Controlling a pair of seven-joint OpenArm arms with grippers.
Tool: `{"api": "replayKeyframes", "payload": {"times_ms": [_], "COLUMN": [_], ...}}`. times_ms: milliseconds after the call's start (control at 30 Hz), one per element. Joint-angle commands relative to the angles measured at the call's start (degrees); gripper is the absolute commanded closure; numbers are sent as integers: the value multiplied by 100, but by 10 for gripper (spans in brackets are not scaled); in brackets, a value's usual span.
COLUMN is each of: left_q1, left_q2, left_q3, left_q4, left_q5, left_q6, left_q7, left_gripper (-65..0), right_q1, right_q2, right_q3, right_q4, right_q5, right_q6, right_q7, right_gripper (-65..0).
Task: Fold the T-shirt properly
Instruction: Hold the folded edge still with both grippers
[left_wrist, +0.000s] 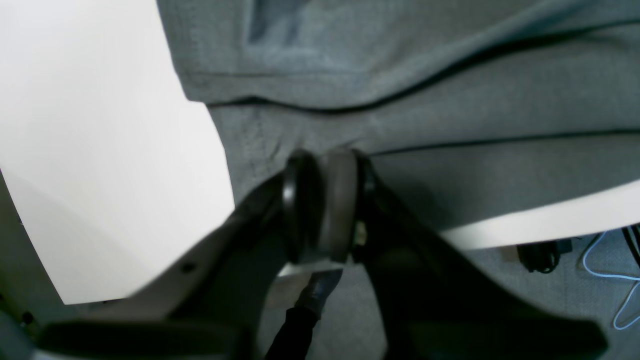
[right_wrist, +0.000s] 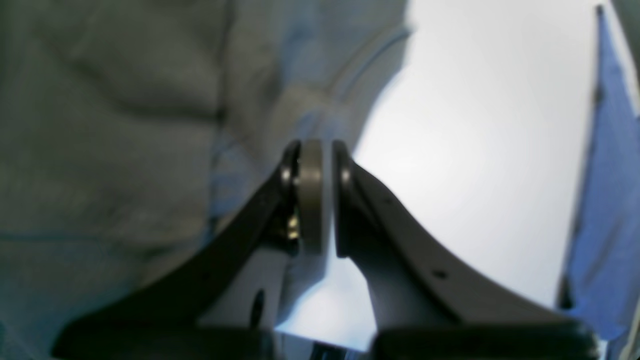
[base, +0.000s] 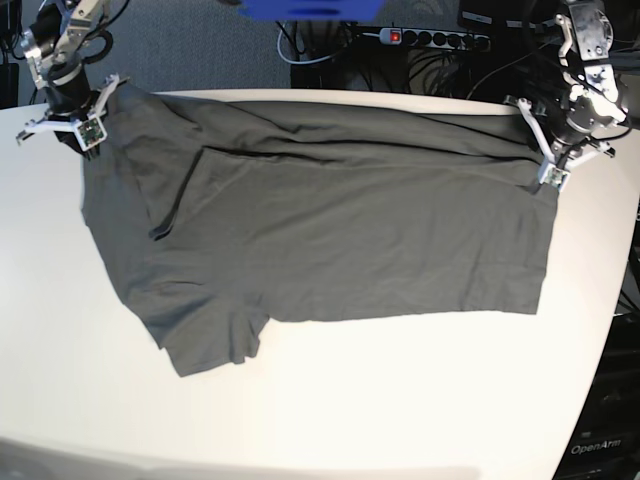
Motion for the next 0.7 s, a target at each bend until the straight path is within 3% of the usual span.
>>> {"api": "replayKeyframes", "payload": {"times_ms": [0,233,500,667], "left_q1": [73,73,117,20], "left_q2": [-19,-19,183,254], "left_q3": [-6,-6,-15,-147], "left_q4": [-63,7,1142,1309], "left_q5": [240,240,240,249], "left_q6": [23,23,23,58], "left_q7": [327,327,353,353], "left_gripper": [-84,-84,-84,-84], "right_q1": [-45,-63,-63,-63], "right_q2": [40,-127,-163,-163], "right_q3": [22,83,92,101], "right_q4": [172,471,453,286], "right_q5": [74,83,83,83], "right_q6": [-47,-47,-47,-47], "right_q7": [84,84,67,76], "right_gripper": [-33,-33,-33,-33]}}
